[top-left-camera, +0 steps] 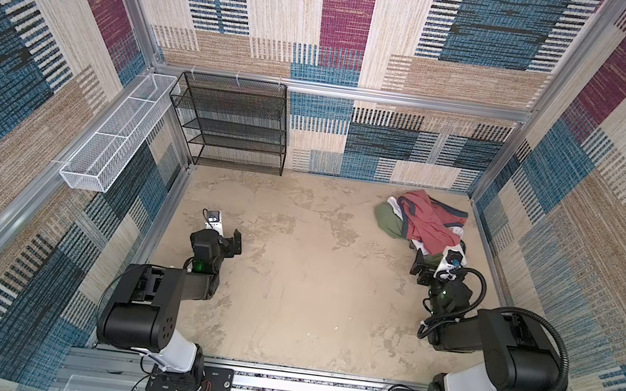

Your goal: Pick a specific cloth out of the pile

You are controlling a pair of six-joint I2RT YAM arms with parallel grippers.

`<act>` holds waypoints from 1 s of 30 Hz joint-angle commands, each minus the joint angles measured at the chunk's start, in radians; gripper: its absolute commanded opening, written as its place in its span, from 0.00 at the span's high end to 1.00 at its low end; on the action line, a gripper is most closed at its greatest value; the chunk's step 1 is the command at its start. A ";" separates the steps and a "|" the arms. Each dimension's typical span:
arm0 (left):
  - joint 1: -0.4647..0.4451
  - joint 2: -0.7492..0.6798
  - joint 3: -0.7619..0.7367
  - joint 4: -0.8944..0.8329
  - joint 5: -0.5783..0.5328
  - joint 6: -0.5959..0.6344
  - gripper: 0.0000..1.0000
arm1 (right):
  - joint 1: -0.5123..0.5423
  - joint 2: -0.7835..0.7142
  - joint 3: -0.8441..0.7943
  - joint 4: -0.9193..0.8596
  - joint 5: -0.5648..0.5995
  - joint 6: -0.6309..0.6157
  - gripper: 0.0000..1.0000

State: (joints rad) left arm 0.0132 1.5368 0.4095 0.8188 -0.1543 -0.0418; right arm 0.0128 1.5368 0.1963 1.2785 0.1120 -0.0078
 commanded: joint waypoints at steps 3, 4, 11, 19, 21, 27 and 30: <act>0.001 -0.001 0.003 0.019 -0.010 0.002 0.01 | 0.001 0.000 0.006 0.022 -0.008 0.003 0.00; 0.001 -0.003 0.002 0.019 -0.010 0.002 0.02 | 0.001 -0.001 0.006 0.022 -0.008 0.002 0.00; 0.001 -0.001 0.002 0.021 -0.011 0.002 0.13 | 0.001 -0.002 0.005 0.024 -0.008 0.002 0.00; -0.012 -0.116 0.055 -0.154 -0.070 -0.004 0.25 | 0.007 -0.097 0.080 -0.190 0.028 0.005 0.08; -0.017 -0.177 0.106 -0.296 -0.079 0.002 0.34 | 0.007 -0.152 0.159 -0.346 0.063 0.014 0.12; -0.069 -0.276 0.232 -0.510 -0.071 -0.086 0.37 | 0.010 -0.293 0.380 -0.737 0.021 0.046 0.18; -0.124 -0.284 0.325 -0.644 -0.082 -0.092 0.37 | 0.010 -0.269 0.550 -0.951 -0.067 0.075 0.23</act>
State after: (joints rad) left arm -0.0822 1.2625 0.6769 0.3450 -0.2283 -0.0986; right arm 0.0212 1.2568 0.6510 0.6151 0.1261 0.0265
